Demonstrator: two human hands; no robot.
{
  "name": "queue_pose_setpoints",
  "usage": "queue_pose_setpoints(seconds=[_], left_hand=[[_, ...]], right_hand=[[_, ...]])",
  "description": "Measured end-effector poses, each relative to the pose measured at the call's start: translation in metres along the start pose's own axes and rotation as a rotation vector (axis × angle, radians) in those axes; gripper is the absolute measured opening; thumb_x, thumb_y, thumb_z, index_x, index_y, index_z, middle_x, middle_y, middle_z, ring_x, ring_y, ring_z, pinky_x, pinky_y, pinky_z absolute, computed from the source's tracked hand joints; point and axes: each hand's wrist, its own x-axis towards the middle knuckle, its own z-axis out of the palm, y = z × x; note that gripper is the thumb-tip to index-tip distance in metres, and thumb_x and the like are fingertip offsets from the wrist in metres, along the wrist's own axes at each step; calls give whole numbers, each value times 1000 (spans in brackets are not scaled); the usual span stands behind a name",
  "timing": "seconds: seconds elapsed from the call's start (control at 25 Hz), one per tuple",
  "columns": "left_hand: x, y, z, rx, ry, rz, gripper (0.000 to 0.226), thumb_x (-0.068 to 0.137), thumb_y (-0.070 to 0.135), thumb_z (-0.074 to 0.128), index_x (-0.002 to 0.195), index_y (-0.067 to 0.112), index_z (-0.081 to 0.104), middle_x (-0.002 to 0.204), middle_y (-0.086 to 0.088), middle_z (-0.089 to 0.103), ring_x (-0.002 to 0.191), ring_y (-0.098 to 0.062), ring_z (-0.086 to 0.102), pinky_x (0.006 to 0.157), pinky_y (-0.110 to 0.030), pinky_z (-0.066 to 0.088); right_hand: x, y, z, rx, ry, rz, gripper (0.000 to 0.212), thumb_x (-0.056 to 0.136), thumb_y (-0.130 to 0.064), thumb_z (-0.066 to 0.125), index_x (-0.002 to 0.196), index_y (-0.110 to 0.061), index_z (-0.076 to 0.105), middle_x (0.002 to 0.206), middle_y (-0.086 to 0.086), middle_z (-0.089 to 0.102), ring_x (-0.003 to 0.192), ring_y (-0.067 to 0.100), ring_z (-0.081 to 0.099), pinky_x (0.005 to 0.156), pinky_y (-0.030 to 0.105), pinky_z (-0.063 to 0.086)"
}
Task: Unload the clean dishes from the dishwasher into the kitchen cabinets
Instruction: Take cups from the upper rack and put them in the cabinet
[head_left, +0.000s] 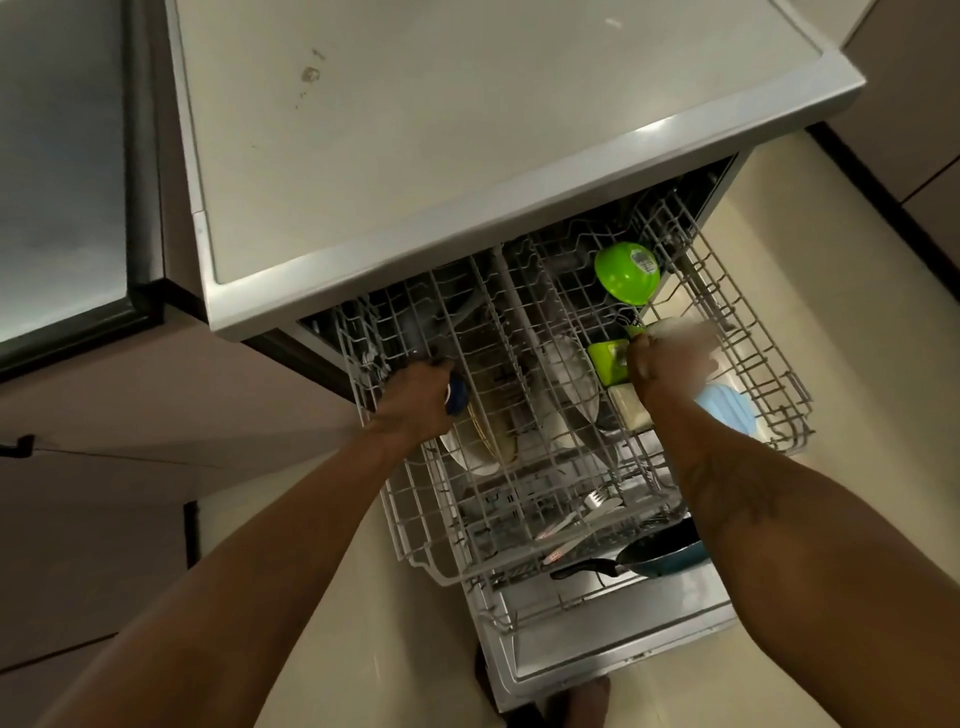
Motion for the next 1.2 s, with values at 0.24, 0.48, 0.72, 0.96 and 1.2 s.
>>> queue_pose_setpoints(seconds=[0.24,0.48,0.72,0.96,1.2], left_hand=[[-6,12,-12,14,-30,-9,67,67,25,80,129,16,56,116,-8,64,105,-29,63,80,-37,56],[-37,23,-39,-38,-14,-25,75,67,30,79,136,21,51,117,-8,63,106,-30,63,82,-38,57],[-116,41,-95,-144,67,-38,47,61,35,77,103,22,62,87,-1,68,79,-21,67,64,-37,59],[-209,48,-167,-136,219,-107,61,60,39,78,114,16,59,86,0,67,73,-16,65,62,-33,59],[-298,10,-231,-343,410,-212,58,55,31,83,100,18,48,78,4,63,64,-14,64,54,-30,57]], right_hand=[[-4,-8,-4,36,-24,67,91,71,-51,77,139,-11,33,140,18,44,131,40,37,101,52,39],[-49,-9,-36,86,-41,-105,96,57,-54,87,132,-10,47,135,14,39,126,34,34,105,45,37],[-127,-17,-92,38,-169,-427,100,53,-56,85,135,-14,46,135,14,35,127,35,35,107,46,38],[-211,-46,-156,63,-263,-689,99,56,-49,89,138,-14,46,134,16,42,122,36,38,98,46,40],[-298,-105,-204,73,-245,-927,101,53,-49,88,137,-9,49,128,16,49,116,36,42,94,43,41]])
